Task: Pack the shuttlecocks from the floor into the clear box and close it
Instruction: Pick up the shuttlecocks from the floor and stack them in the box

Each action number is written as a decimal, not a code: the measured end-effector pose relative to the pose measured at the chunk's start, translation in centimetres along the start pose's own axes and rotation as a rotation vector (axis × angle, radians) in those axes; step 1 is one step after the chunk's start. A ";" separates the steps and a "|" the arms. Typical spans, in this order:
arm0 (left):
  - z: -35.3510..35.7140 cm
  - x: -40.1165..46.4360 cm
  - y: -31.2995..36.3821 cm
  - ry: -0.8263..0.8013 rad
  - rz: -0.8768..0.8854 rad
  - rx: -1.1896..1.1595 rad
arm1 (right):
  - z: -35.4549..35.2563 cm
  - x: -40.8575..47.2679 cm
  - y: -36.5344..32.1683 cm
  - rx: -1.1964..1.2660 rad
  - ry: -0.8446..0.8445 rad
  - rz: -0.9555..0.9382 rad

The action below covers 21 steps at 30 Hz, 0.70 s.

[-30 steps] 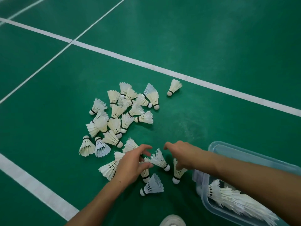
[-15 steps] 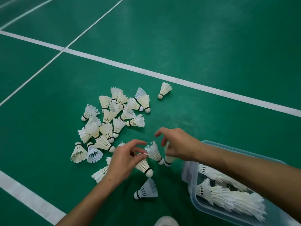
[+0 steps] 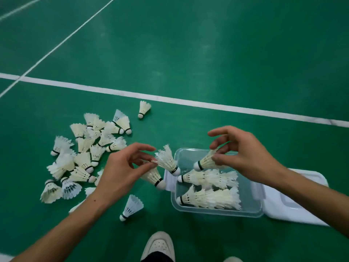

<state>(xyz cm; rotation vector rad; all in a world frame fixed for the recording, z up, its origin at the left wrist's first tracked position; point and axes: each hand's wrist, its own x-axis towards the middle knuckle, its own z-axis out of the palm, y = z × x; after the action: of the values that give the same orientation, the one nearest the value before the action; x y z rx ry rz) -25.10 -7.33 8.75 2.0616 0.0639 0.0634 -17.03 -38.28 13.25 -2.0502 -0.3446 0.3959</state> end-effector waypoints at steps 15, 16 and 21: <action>1.9 1.5 -1.0 0.015 0.022 0.015 | 10.5 1.8 11.6 0.075 -0.010 0.189; 2.0 1.6 -0.9 0.011 0.027 0.018 | 10.9 1.9 11.8 0.045 -0.021 0.183; 2.7 1.7 -0.7 -0.021 0.047 0.065 | 12.5 2.1 13.1 -0.094 -0.078 0.176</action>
<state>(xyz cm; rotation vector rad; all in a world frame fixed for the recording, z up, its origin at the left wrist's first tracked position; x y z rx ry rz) -23.19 -9.19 6.87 2.1284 0.0046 0.0701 -19.28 -33.93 -4.29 -2.1685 -0.2341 0.5779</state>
